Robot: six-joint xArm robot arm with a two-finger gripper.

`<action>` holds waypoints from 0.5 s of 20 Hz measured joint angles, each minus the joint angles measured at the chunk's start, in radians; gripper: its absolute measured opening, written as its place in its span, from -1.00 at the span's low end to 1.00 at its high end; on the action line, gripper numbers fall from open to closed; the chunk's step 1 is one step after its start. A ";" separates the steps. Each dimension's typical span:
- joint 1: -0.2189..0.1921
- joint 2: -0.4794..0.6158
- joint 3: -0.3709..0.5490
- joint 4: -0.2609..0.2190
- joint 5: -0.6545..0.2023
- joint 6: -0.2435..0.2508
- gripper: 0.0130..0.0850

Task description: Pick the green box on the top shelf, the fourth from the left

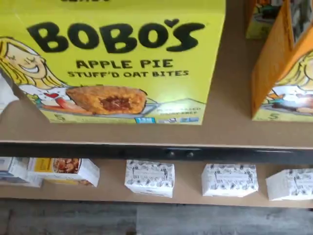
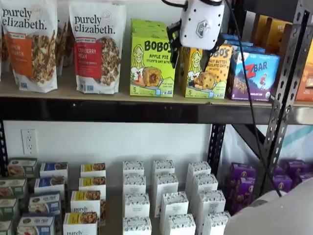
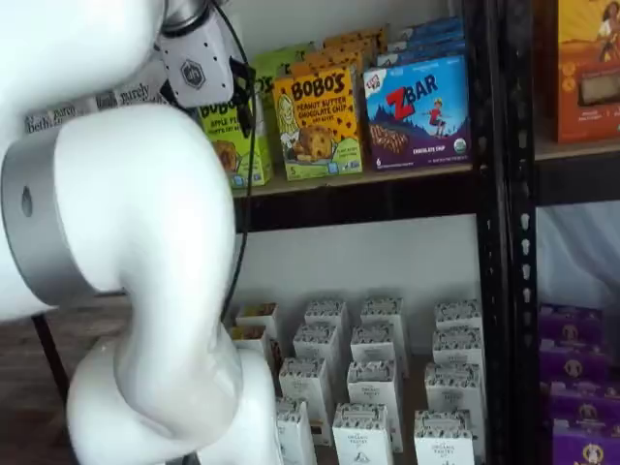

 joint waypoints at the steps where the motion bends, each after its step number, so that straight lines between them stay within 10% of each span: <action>1: -0.003 0.011 -0.011 0.012 0.011 -0.004 1.00; 10: -0.008 0.070 -0.057 0.075 0.033 -0.014 1.00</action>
